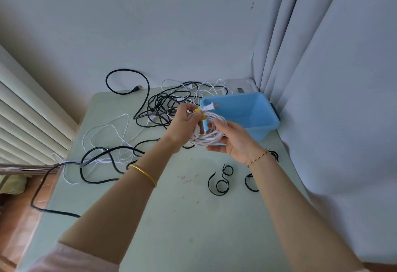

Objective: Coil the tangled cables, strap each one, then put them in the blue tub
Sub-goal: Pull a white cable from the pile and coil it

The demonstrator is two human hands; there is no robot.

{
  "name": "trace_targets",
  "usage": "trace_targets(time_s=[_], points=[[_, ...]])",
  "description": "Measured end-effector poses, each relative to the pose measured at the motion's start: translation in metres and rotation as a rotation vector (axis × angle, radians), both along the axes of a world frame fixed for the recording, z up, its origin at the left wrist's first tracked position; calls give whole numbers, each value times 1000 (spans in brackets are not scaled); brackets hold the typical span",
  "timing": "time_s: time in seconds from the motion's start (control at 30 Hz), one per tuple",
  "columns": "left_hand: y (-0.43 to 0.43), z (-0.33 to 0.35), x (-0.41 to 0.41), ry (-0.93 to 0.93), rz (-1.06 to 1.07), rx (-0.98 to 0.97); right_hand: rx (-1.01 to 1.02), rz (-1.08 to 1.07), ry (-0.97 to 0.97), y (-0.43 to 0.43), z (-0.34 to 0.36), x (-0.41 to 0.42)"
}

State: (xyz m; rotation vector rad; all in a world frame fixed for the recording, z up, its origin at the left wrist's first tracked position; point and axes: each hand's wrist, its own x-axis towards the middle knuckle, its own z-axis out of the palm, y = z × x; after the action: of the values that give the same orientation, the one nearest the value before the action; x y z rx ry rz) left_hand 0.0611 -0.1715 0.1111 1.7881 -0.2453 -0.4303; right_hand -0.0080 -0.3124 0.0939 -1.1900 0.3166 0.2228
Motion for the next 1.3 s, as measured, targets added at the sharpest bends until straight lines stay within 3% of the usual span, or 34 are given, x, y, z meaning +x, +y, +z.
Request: trace_targets(time_s=[0.2,0.4,0.53,0.67,0.93,1.3], points=[[-6,-13,15,69,37,12,3,18,-37,-8,-5,7],[9,-23,15,382,-59,-1,-29,39,29,-4,-21,10],[36,-39,11,532,-172,175,-156,139,156,6,-48,5],[42,-47,9,505,-191,261,-338,127,216,5,-73,10],[31,-54,21,487,-127,292,-487,136,193,-23,-80,35],[65,-79,18,538,1,306,-488,176,239,-36,-79,41]])
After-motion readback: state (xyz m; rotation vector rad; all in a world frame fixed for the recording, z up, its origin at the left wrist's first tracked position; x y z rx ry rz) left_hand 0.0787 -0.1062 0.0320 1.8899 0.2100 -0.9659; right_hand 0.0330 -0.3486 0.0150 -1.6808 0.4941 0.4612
